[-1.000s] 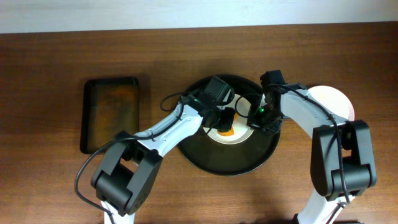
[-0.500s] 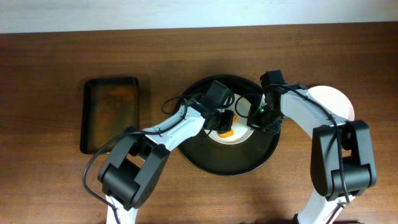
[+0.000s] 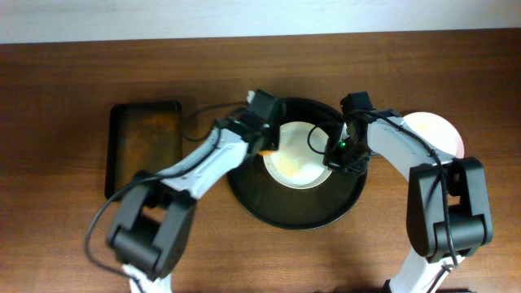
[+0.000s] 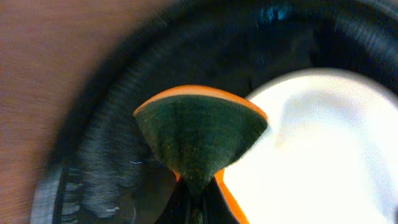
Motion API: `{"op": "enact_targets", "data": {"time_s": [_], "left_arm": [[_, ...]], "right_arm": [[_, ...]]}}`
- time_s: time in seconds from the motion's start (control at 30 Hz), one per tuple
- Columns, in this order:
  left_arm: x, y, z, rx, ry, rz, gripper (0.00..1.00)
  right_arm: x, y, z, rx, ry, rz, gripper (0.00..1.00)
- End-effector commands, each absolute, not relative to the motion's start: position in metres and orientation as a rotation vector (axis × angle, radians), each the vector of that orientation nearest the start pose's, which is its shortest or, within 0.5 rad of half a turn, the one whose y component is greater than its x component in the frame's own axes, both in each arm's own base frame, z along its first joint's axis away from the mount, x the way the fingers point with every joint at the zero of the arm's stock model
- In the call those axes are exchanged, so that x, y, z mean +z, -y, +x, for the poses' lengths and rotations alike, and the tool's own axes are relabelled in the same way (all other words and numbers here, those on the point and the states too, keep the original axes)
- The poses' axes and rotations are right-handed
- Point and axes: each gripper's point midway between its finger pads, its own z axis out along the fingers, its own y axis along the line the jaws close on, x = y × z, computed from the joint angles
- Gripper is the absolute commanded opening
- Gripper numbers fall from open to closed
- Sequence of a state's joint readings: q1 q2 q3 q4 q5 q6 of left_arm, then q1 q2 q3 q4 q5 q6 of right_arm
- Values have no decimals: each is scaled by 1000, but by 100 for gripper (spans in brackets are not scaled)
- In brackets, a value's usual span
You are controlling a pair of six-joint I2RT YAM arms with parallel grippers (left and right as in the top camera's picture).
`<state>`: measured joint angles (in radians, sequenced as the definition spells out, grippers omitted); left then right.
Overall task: Clean dirty plates on tray and stack at the side
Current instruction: 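Lift the sponge away from the plate toward the left side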
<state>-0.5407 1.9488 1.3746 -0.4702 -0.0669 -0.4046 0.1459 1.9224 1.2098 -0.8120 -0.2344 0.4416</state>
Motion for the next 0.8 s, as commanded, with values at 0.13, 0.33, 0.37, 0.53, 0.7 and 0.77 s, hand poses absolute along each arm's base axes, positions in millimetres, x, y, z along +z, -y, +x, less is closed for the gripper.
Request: {"op": "enact_targets", "data": {"time_s": [0.13,0.33,0.37,0.53,0.7,0.77], "left_arm": [[153,156,418,-158,-2544,-25,0],[145,100,397,-55,-2669,-159,0],[144,99,396,-52,-2672,-161,0],[144,99,395,-51,-2677,-160,0],[143,98,393,-46,-2687,-160,0],[143,98,393,-45,-2688,-160,0]], "right_arm": [[-7,-74,329,219,-3135,431,4],[-8,-76,340,236,-3091,420,19],[-9,-76,339,236,-3092,421,20],[-10,-76,337,234,-3100,420,12],[-3,-74,335,225,-3103,426,4],[25,-60,347,139,-3027,427,4]]}}
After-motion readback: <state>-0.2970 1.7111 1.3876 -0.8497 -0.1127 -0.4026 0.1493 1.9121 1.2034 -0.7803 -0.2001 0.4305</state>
